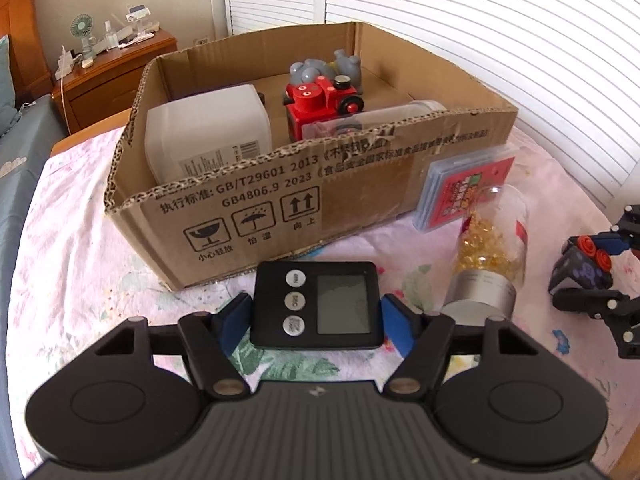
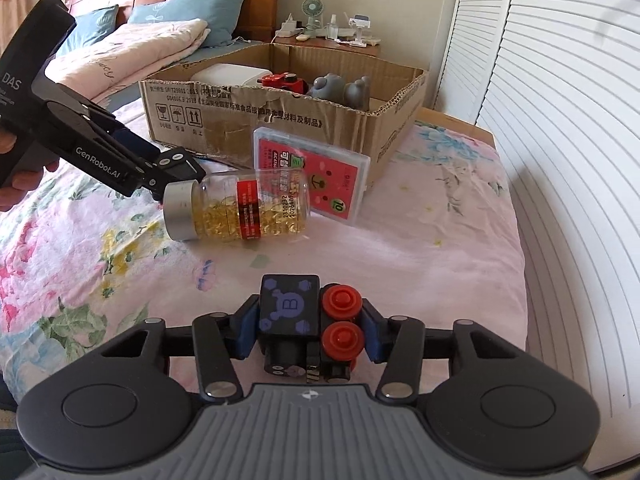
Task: Organize rigid objects
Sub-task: 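Grasp the black cube toy with the right tool while the left grasps the black timer, then carry the cube toy and timer into the box and open both tools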
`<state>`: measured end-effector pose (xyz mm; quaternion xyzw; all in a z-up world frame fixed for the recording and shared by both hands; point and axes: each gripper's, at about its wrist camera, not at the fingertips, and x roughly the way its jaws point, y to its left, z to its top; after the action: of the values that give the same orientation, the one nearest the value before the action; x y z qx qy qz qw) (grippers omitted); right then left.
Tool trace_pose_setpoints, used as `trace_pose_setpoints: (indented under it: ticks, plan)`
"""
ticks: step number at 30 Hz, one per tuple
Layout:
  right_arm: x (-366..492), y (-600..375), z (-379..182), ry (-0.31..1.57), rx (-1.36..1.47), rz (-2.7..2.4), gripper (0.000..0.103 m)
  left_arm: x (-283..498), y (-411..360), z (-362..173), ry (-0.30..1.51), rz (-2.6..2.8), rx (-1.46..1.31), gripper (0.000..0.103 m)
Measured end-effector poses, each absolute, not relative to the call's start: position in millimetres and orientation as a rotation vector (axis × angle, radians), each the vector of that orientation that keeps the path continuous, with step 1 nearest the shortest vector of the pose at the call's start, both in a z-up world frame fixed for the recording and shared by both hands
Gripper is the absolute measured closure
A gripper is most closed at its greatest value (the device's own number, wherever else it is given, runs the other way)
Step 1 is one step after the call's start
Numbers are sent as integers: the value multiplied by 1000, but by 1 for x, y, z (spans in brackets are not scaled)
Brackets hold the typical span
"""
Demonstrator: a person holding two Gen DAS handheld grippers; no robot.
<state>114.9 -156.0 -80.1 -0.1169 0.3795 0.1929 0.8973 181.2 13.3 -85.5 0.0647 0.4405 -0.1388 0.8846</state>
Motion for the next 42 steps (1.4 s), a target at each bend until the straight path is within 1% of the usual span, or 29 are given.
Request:
trace_pose_setpoints:
  ticks: [5,6,16,30,36,42]
  plan:
    - [115,-156,-80,786,-240,393,48,186,10,-86,913,-279,128,30]
    - [115,-155,-80,786,-245,391,48,186,10,-86,915,-286,125,34]
    - [115,-156,-70,793,-252,371,48,181,9,-80,936,-320,136,34]
    - [118,-151,-32,762,-295,402,48,154,18,-34,916,-398,170,34]
    - [138,-142,-4,706,-315,422,48,157,20,-14,884,-413,173,34]
    - [186,-126,22,668,-296,441,48,167,20,1,842,-398,189,34]
